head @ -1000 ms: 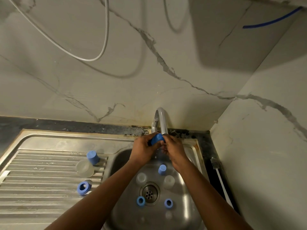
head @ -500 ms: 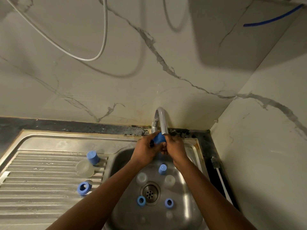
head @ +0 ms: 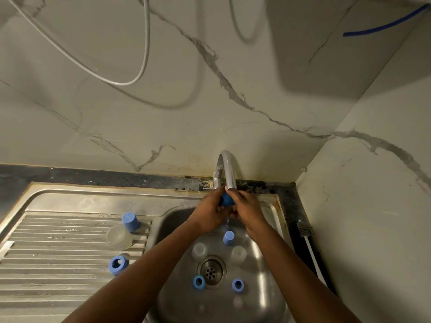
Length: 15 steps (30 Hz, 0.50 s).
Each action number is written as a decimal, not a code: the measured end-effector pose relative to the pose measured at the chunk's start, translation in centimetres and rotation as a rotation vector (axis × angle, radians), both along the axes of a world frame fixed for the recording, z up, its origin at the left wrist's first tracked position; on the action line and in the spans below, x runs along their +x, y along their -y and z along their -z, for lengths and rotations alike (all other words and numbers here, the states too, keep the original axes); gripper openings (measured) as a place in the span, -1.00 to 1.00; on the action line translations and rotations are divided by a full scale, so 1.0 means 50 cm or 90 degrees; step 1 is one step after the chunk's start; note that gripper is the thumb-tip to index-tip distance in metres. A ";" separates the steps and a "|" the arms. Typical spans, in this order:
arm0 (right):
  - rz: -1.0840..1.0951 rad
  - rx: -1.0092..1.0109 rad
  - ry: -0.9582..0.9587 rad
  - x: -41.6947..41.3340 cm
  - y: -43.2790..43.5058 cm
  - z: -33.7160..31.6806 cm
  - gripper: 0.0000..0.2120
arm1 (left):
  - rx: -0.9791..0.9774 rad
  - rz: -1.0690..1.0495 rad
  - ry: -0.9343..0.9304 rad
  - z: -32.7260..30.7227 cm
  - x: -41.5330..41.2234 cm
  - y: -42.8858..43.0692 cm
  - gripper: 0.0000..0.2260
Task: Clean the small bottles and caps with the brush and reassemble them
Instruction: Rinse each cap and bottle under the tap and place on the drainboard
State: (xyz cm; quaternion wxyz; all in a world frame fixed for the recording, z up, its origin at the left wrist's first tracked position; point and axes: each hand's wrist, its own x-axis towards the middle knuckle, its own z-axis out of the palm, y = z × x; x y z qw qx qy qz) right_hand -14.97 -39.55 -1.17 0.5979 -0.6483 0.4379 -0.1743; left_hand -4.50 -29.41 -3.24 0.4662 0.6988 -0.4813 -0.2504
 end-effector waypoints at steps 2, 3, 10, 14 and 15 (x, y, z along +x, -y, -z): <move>0.004 -0.069 -0.046 0.008 -0.002 -0.002 -0.76 | -0.010 -0.006 0.004 -0.001 -0.002 0.006 -0.61; 0.011 -0.087 -0.058 0.010 -0.002 -0.003 -0.76 | -0.018 -0.011 -0.003 -0.003 -0.002 0.009 -0.62; 0.047 0.050 0.034 0.017 0.010 -0.024 -0.70 | -0.049 -0.061 -0.018 -0.004 -0.005 0.011 -0.69; 0.043 0.153 0.120 0.007 0.011 -0.017 -0.82 | -0.036 -0.041 -0.049 -0.001 0.003 0.001 -0.58; 0.023 0.176 0.140 0.003 0.012 -0.015 -0.83 | -0.039 -0.036 -0.066 0.000 0.003 -0.003 -0.55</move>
